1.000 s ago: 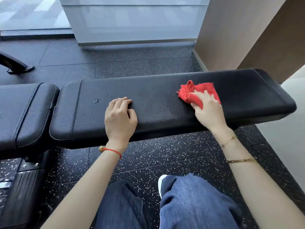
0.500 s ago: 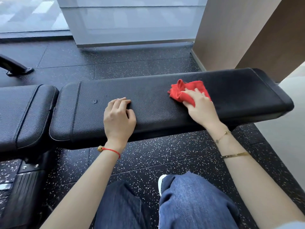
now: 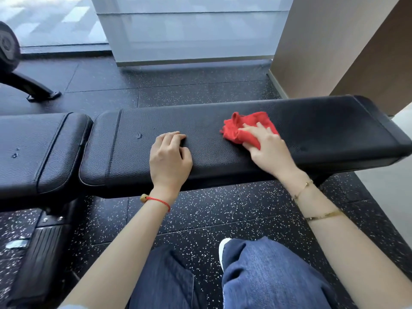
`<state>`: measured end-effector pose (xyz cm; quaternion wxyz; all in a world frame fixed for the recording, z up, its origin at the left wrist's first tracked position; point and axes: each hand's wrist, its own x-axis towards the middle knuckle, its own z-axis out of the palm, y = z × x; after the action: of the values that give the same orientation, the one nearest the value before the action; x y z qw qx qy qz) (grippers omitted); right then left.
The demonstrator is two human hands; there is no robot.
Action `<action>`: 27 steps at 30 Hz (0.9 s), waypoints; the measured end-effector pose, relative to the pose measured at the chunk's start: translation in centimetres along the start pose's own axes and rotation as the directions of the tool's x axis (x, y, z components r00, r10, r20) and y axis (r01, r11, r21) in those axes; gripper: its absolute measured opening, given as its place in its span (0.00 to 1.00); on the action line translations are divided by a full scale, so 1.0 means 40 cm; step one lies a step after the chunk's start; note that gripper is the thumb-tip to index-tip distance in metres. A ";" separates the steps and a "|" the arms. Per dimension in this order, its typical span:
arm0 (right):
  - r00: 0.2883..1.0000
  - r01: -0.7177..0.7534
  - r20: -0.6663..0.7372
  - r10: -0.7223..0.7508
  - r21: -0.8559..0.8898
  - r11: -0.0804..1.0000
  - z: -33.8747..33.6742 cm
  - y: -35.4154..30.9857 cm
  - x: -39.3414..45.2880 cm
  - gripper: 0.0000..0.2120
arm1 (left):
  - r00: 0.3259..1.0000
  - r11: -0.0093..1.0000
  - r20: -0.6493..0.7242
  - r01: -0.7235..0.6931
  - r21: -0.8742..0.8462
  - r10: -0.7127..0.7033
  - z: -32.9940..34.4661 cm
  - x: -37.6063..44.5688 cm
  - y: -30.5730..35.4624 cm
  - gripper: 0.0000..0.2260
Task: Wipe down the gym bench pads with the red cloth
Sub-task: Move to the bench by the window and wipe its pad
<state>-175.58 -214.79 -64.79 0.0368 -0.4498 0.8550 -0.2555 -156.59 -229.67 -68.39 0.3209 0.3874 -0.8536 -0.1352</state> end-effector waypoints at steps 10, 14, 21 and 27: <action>0.944 0.287 0.171 -0.282 -0.005 0.958 0.091 -0.166 0.016 0.22 | 1.000 1.000 -0.012 -0.006 0.012 0.006 0.006 0.003 0.003 0.14; 0.942 0.295 0.153 -0.300 0.059 0.954 0.058 -0.110 -0.017 0.20 | 1.000 1.000 -0.006 -0.013 0.005 0.013 0.003 0.003 0.002 0.14; 1.000 -0.008 0.023 0.009 -0.074 0.997 0.037 -0.061 0.148 0.19 | 1.000 1.000 -0.004 -0.004 0.019 0.004 0.007 0.002 0.004 0.13; 0.967 0.222 0.130 -0.217 -0.028 0.975 0.077 -0.128 0.105 0.21 | 1.000 1.000 0.001 -0.004 0.016 0.004 0.004 0.003 0.004 0.14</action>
<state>-173.33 -221.73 -64.33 0.0526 -0.5577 0.8012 -0.2107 -156.83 -229.67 -68.39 0.3175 0.3880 -0.8557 -0.1280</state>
